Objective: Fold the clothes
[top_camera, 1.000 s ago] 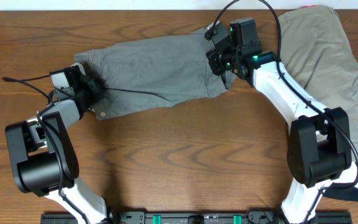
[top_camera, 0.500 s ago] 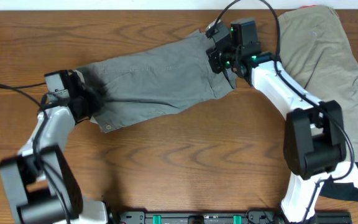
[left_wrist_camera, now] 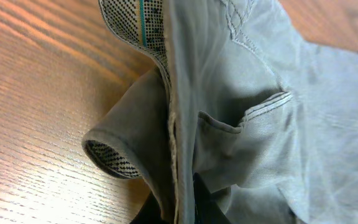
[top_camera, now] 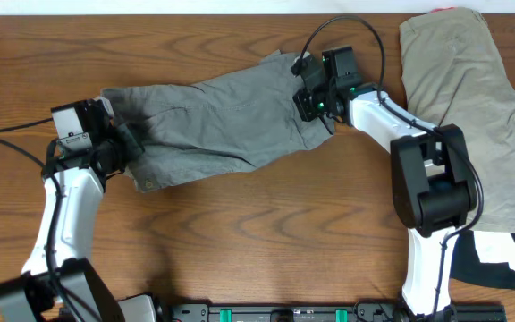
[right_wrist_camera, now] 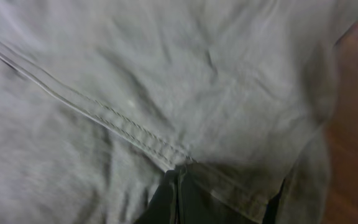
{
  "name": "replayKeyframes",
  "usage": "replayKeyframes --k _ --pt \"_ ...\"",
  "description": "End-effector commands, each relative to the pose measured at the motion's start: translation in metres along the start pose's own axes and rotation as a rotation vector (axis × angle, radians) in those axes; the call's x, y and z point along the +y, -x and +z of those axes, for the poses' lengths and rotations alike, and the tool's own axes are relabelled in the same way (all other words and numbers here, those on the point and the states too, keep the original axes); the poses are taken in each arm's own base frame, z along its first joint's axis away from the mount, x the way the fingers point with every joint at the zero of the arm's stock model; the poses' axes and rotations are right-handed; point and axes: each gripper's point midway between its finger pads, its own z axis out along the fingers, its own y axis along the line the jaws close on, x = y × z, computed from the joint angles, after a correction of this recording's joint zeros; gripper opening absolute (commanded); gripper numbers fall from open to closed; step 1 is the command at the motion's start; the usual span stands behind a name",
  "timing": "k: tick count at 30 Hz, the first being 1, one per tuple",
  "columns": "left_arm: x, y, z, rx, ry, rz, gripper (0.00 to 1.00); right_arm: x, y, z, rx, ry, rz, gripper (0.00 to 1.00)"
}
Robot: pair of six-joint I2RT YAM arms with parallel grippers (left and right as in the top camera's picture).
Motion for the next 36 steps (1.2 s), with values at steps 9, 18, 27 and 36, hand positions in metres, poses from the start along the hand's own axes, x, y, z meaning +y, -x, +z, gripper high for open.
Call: replayKeyframes --k 9,18,27,36 --pt "-0.084 0.027 -0.03 -0.144 -0.222 0.084 0.06 -0.001 -0.061 0.039 0.163 0.041 0.096 0.01" --pt "-0.18 0.018 -0.022 -0.258 -0.334 0.223 0.06 0.0 -0.071 0.042 0.193 0.049 0.122 0.01" --pt "-0.253 -0.026 0.038 -0.248 -0.454 0.277 0.06 0.003 -0.076 0.041 0.21 0.063 0.131 0.01" --pt "-0.29 -0.057 0.079 -0.257 -0.571 0.254 0.06 0.003 -0.076 0.041 0.21 0.062 0.131 0.01"
